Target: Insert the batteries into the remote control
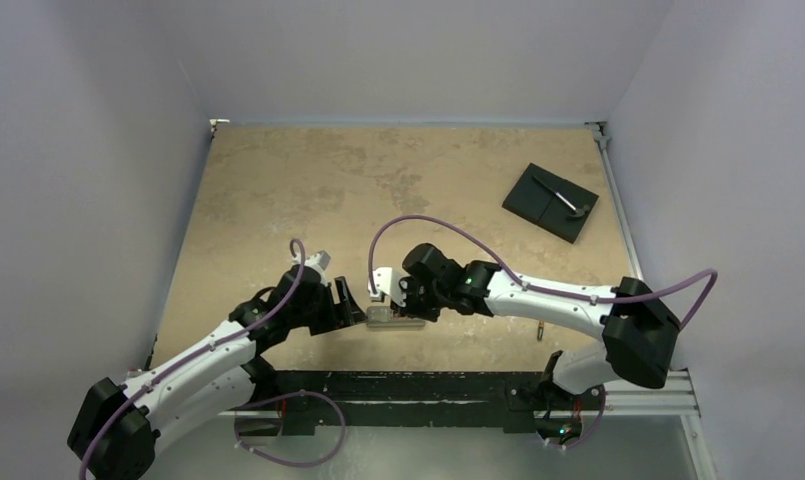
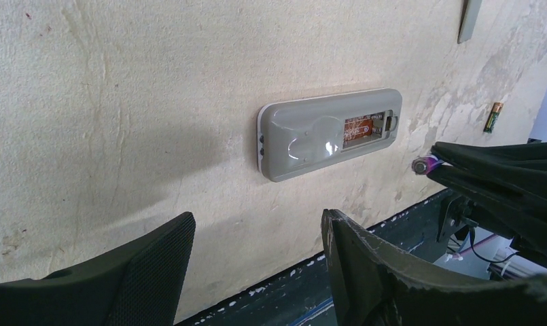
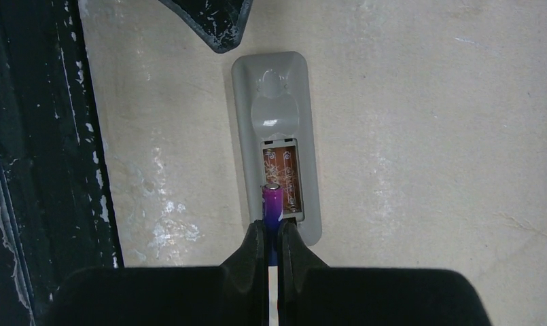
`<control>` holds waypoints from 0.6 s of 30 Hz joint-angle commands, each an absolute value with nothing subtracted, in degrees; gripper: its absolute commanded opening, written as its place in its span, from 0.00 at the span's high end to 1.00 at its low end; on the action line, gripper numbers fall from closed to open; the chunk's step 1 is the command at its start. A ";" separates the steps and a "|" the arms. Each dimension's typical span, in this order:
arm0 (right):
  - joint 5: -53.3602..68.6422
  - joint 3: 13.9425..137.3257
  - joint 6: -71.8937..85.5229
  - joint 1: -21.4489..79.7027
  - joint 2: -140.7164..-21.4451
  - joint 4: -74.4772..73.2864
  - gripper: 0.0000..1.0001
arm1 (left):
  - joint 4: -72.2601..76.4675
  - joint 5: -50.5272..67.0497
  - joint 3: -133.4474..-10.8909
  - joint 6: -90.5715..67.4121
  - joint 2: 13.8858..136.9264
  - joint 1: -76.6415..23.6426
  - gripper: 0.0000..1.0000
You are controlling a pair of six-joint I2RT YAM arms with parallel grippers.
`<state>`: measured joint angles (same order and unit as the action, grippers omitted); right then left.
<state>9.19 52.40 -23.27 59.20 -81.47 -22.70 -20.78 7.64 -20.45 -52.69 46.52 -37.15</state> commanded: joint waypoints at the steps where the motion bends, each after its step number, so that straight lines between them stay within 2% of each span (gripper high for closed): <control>1: 9.50 55.26 -24.90 59.68 -82.09 -21.48 0.95 | -20.83 7.12 -22.37 -51.81 45.84 -37.00 0.32; 18: 8.44 56.93 -25.33 59.94 -87.10 -21.49 0.89 | -20.26 7.46 -22.14 -51.45 46.58 -36.98 0.32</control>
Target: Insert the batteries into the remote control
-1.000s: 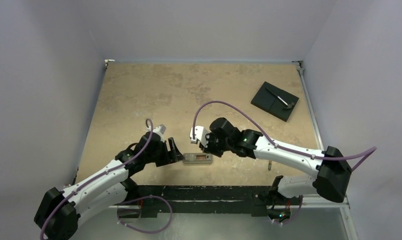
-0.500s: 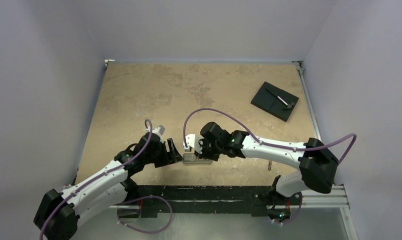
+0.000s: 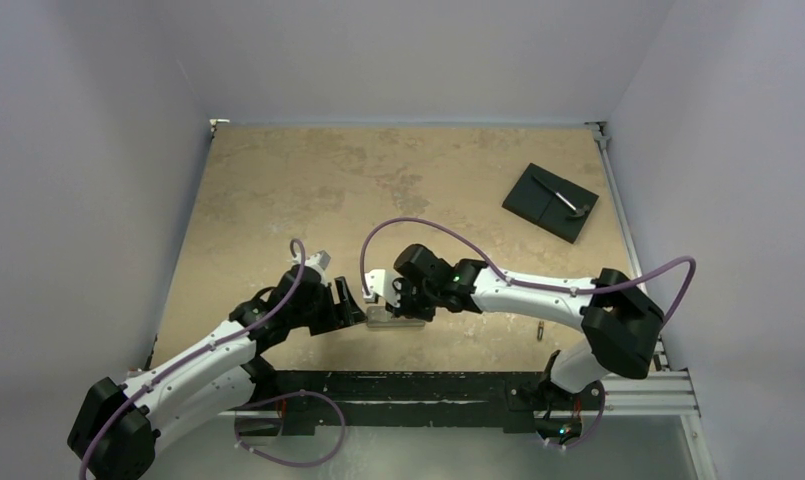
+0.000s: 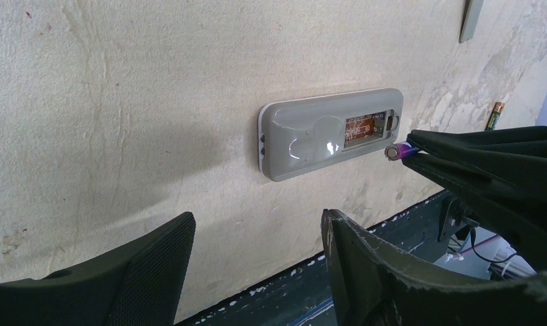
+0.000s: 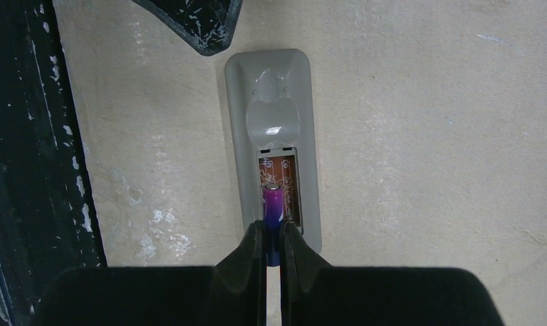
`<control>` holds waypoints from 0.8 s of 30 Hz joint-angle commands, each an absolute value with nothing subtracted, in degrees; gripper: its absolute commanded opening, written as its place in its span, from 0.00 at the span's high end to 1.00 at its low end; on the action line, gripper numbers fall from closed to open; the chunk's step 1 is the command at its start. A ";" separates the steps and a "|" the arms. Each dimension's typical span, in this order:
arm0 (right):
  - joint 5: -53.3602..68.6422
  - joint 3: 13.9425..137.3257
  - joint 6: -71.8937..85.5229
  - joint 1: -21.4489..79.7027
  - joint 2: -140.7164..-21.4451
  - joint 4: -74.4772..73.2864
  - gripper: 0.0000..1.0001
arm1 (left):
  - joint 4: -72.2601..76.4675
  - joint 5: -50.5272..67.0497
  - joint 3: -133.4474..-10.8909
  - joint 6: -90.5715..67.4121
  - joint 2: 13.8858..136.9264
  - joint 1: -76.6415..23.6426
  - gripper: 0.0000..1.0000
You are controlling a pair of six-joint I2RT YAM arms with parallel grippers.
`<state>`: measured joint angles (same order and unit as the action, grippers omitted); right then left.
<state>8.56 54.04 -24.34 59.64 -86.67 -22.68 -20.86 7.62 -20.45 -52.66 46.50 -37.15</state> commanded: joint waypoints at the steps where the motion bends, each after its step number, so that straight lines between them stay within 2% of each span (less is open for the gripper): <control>1: 8.44 57.03 -25.39 59.94 -87.37 -21.48 0.89 | -20.25 7.47 -22.08 -51.43 46.58 -37.00 0.32; 24: 7.53 58.18 -28.16 59.94 -91.63 -23.95 0.85 | -19.47 8.00 -22.41 -50.91 47.80 -36.99 0.32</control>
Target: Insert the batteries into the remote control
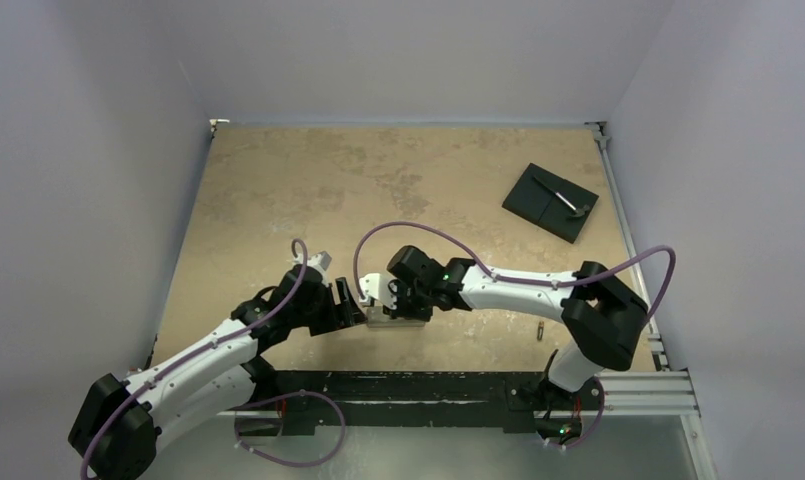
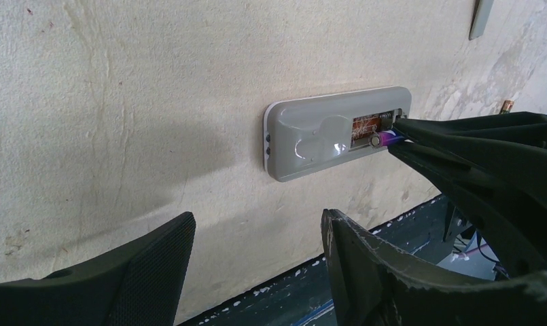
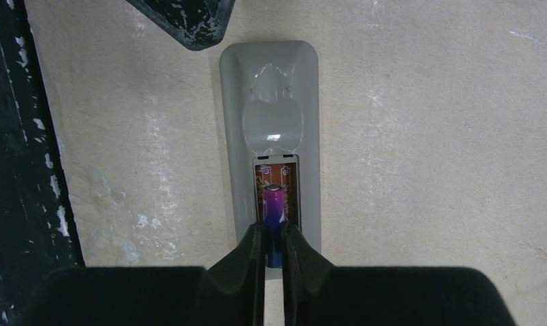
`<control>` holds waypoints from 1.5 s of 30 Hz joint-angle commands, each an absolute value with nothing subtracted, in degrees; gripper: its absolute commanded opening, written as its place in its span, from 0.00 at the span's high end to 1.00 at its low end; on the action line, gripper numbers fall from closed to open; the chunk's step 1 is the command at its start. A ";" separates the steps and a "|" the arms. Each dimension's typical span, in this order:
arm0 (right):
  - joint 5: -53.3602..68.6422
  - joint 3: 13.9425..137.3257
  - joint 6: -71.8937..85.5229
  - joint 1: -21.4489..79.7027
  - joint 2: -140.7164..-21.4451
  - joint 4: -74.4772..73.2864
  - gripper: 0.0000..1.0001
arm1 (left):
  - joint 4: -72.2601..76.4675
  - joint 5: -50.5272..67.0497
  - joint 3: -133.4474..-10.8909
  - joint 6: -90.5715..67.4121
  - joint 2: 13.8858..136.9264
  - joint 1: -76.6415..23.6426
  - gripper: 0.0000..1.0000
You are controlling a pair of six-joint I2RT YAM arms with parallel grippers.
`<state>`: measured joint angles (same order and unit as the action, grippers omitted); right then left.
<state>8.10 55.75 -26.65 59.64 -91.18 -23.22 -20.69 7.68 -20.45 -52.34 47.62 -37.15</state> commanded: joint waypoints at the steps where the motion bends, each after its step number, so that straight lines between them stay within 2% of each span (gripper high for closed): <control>1: 7.56 58.25 -28.25 59.94 -91.76 -23.99 0.84 | -19.43 8.06 -22.49 -50.84 47.86 -37.00 0.32; 27: 8.07 58.63 -28.95 60.64 -93.52 -24.89 0.75 | -19.51 8.17 -22.35 -50.66 47.77 -36.99 0.32; 32: 8.33 58.80 -28.87 60.73 -93.77 -25.04 0.70 | -19.60 8.17 -22.32 -50.59 47.81 -36.97 0.32; 45: 8.89 58.80 -28.09 60.82 -91.76 -23.47 0.68 | -19.25 8.17 -22.22 -50.57 48.30 -36.98 0.32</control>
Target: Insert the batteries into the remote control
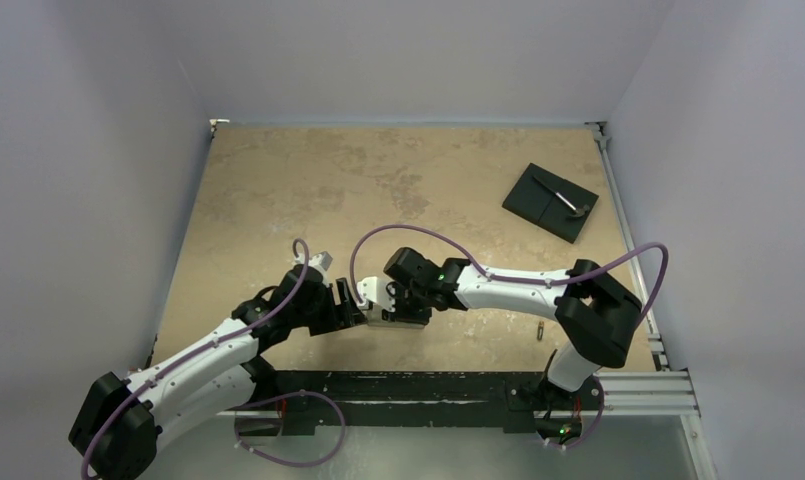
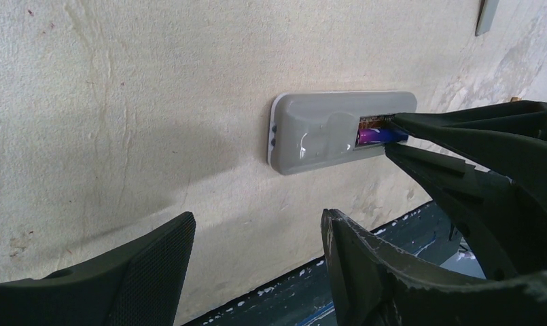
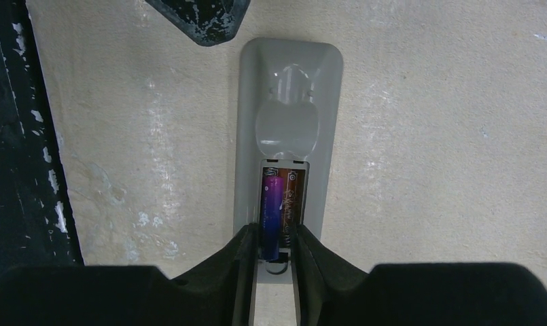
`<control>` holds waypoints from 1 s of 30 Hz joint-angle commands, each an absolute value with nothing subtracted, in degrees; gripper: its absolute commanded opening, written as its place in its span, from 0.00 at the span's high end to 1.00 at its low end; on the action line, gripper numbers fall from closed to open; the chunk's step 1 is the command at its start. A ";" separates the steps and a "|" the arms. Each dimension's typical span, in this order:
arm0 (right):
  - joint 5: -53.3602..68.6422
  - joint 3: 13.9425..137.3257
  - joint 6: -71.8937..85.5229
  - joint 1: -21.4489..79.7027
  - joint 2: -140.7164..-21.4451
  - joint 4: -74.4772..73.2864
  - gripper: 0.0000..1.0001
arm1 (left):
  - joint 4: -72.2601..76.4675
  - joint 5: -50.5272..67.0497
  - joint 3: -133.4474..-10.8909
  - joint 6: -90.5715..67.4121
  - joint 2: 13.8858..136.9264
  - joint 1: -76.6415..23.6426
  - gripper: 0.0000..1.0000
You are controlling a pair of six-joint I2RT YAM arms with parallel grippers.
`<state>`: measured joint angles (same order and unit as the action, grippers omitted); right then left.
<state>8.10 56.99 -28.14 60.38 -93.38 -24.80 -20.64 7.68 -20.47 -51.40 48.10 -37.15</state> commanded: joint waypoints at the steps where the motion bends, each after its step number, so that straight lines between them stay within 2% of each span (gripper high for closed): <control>1: 8.77 58.75 -28.05 60.82 -91.31 -23.27 0.68 | -19.20 8.17 -22.21 -50.60 48.33 -37.00 0.32; 16: 2.82 58.96 -20.61 60.73 -84.55 -22.34 0.65 | -16.26 8.35 -22.33 -50.23 51.34 -36.99 0.32; 25: -9.93 59.40 6.04 60.69 -79.13 -22.19 0.68 | -13.67 8.31 -23.43 -47.89 54.51 -36.99 0.32; 30: -9.59 57.94 19.60 60.64 -78.00 -22.46 0.77 | -11.72 8.83 -23.97 -46.83 56.59 -36.98 0.32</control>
<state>-6.98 57.32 4.56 60.47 -79.72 -23.31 -15.49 8.08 -21.54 -49.19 55.51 -37.15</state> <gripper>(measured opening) 0.256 0.679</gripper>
